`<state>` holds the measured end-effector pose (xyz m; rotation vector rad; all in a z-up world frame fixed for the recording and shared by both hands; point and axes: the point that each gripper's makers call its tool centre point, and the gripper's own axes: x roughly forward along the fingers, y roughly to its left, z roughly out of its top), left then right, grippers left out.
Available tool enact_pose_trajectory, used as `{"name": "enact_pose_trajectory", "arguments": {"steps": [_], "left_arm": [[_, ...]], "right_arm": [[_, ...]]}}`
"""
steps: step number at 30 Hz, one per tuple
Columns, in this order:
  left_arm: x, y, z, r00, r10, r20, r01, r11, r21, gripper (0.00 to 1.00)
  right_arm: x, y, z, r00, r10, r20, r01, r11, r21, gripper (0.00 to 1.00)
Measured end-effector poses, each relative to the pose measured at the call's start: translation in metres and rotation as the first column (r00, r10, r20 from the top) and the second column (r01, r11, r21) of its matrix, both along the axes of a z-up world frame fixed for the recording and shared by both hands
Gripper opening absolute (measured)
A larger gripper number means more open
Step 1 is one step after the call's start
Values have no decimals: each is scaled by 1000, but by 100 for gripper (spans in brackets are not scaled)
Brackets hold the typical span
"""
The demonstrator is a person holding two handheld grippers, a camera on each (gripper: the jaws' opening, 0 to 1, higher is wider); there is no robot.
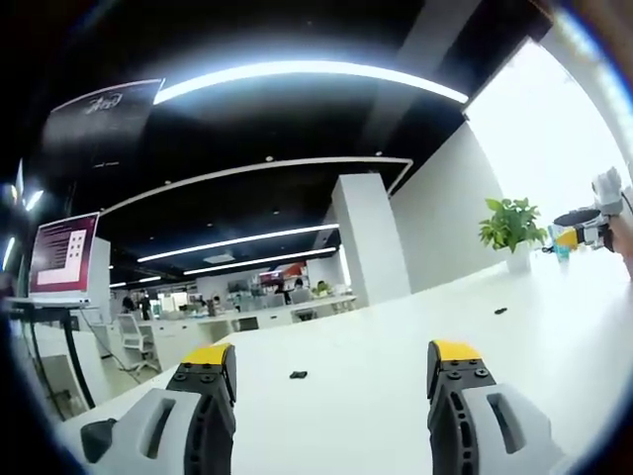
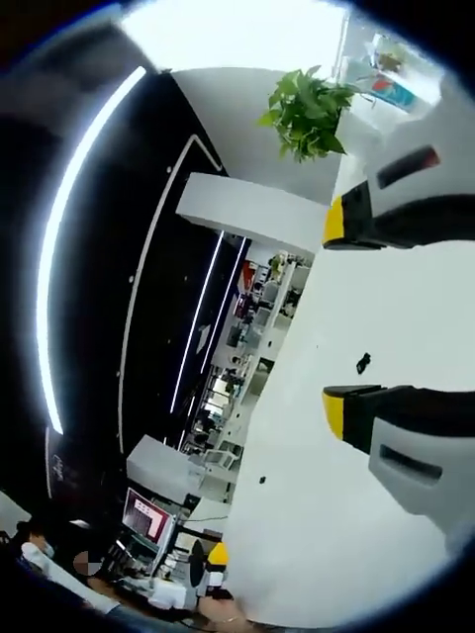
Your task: Snap the two parts of the plastic buckle together until the buckle closes and remains connected.
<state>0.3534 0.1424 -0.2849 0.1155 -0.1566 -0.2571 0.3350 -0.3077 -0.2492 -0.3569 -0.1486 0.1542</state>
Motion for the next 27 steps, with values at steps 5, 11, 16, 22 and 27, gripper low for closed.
{"name": "enact_pose_trajectory", "arguments": {"steps": [5, 11, 16, 22, 27], "left_arm": [[1, -2, -2, 1000, -4, -11, 4, 1000, 10, 80], [0, -4, -4, 1000, -9, -16, 10, 1000, 18, 80], [0, -3, -4, 1000, -11, -17, 11, 1000, 18, 80], [0, -3, -4, 1000, -14, -20, 14, 1000, 23, 80], [0, -3, -4, 1000, -14, -22, 15, 1000, 23, 80]], "right_arm": [[3, -1, -17, 998, 10, -54, -9, 1000, 10, 54], [1, -3, -21, 998, 0, -65, 0, 1000, 8, 53], [1, -2, -22, 998, -3, -66, 3, 1000, -9, 53], [1, -1, -24, 997, -7, -75, 6, 1000, -19, 52], [1, -1, -26, 997, -7, -81, 5, 1000, -26, 52]]}}
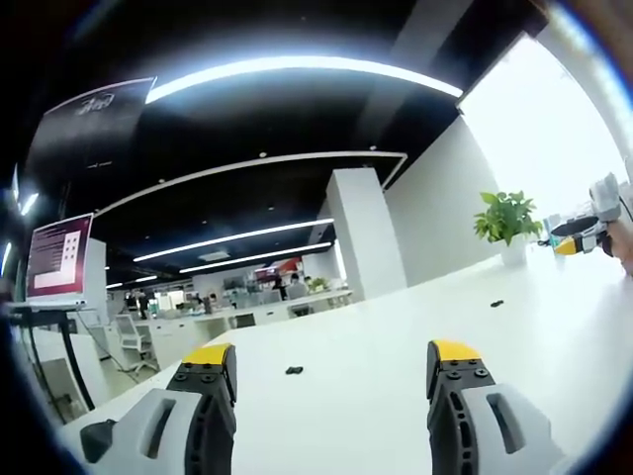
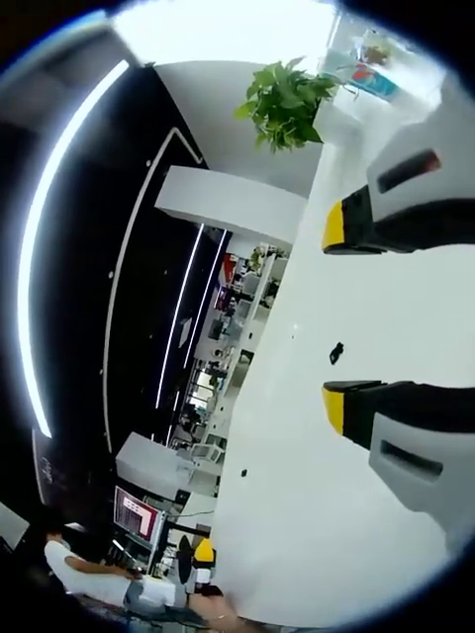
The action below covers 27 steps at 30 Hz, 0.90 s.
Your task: Snap the two parts of the plastic buckle together until the buckle closes and remains connected.
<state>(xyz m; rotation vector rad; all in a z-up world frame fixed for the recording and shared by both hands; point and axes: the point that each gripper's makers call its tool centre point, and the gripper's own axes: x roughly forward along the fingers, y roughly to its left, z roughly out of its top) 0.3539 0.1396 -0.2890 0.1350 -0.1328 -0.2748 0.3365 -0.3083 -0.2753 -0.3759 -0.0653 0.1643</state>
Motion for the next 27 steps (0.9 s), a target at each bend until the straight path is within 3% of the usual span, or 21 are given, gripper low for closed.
{"name": "enact_pose_trajectory", "arguments": {"steps": [27], "left_arm": [[1, -3, -5, 1000, -10, -24, 10, 1000, 18, 79]], "right_arm": [[1, -1, -7, 999, -18, -27, 17, 1000, -16, 50]]}}
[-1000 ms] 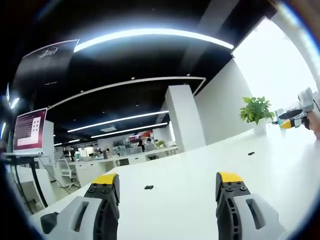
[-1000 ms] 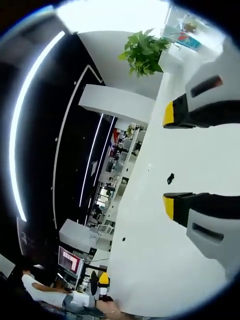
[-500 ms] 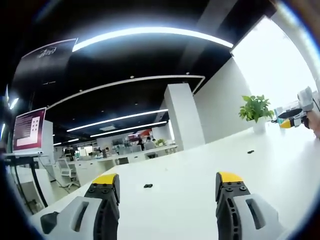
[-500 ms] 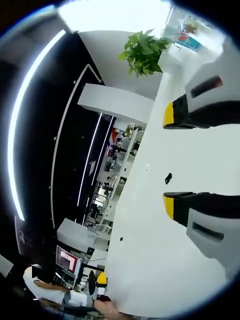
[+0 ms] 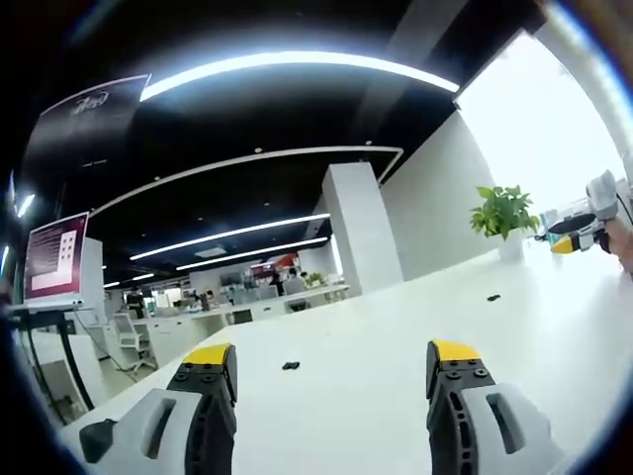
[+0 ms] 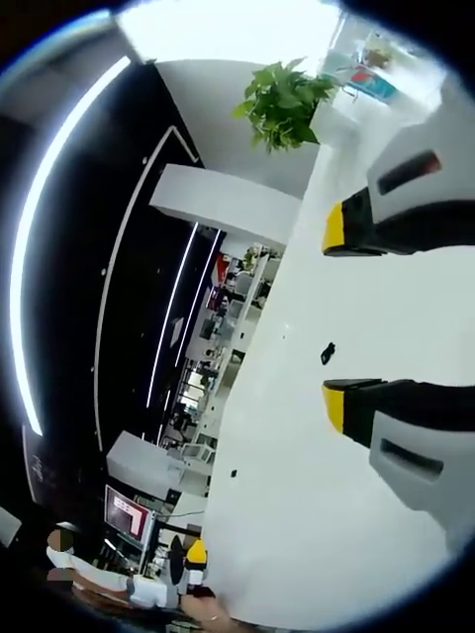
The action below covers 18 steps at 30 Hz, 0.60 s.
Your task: Snap the two parts of the plastic buckle together until the buckle closes and remains connected.
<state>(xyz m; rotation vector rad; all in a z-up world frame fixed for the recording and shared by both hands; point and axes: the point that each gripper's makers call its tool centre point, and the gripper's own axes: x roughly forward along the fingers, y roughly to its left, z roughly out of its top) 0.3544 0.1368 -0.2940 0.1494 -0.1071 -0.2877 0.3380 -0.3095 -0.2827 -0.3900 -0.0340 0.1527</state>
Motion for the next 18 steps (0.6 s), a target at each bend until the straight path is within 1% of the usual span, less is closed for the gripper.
{"name": "enact_pose_trajectory", "arguments": {"steps": [8, 18], "left_arm": [[0, 0, -1, 1000, 1, -3, -1, 1000, 16, 79], [-2, -2, -2, 1000, -4, -1, 4, 1000, 16, 79]], "right_arm": [[0, -3, -1, 1000, -9, -5, 9, 1000, -2, 50], [1, -3, -5, 1000, -16, -18, 16, 1000, -11, 49]]}}
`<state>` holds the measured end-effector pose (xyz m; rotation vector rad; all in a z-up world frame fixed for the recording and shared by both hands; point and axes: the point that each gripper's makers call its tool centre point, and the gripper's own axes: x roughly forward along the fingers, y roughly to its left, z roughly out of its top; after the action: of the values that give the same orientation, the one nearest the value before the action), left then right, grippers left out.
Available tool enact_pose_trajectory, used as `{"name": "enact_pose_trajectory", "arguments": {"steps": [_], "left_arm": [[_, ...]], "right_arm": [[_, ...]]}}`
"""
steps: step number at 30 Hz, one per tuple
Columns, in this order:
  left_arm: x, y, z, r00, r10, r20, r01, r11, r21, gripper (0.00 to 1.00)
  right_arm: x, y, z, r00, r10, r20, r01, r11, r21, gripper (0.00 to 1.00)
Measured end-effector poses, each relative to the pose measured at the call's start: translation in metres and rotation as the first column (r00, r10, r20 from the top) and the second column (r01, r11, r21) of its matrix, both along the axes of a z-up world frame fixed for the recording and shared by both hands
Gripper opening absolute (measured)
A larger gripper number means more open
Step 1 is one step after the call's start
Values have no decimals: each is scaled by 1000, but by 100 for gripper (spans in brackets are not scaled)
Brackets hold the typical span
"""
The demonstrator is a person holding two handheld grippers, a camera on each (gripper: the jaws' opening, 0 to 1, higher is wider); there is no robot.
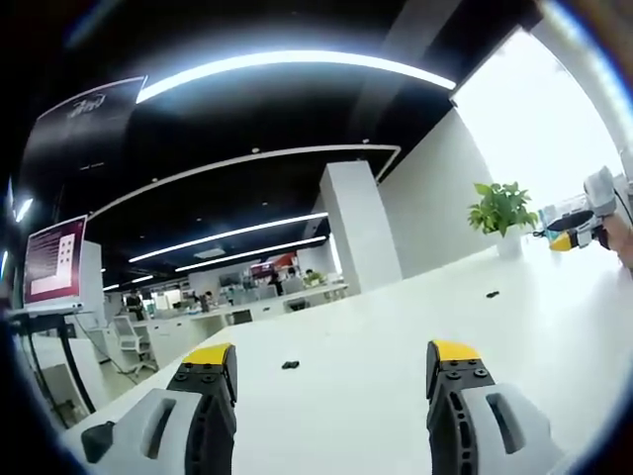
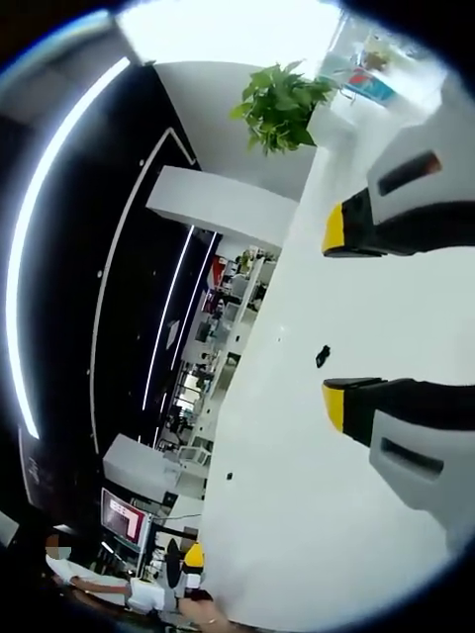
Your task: Snap the two parts of the plastic buckle together until the buckle closes and remains connected.
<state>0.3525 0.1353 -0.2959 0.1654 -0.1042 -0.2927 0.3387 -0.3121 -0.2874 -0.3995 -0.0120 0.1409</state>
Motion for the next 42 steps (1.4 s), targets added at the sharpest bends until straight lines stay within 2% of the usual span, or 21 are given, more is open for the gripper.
{"name": "enact_pose_trajectory", "arguments": {"steps": [23, 37, 42], "left_arm": [[-1, 1, -3, 1000, 4, -18, -4, 1000, 13, 79], [-2, 3, 3, 1000, 13, 6, -13, 1000, 17, 78], [-2, -1, -6, 999, -20, -49, 22, 999, 33, 78]], "right_arm": [[-1, -4, 1, 1000, -22, 2, 22, 1000, 3, 48], [1, -14, 3, 998, -64, 9, 64, 998, 0, 47], [2, -16, 0, 997, -73, -2, 73, 997, -5, 47]]}}
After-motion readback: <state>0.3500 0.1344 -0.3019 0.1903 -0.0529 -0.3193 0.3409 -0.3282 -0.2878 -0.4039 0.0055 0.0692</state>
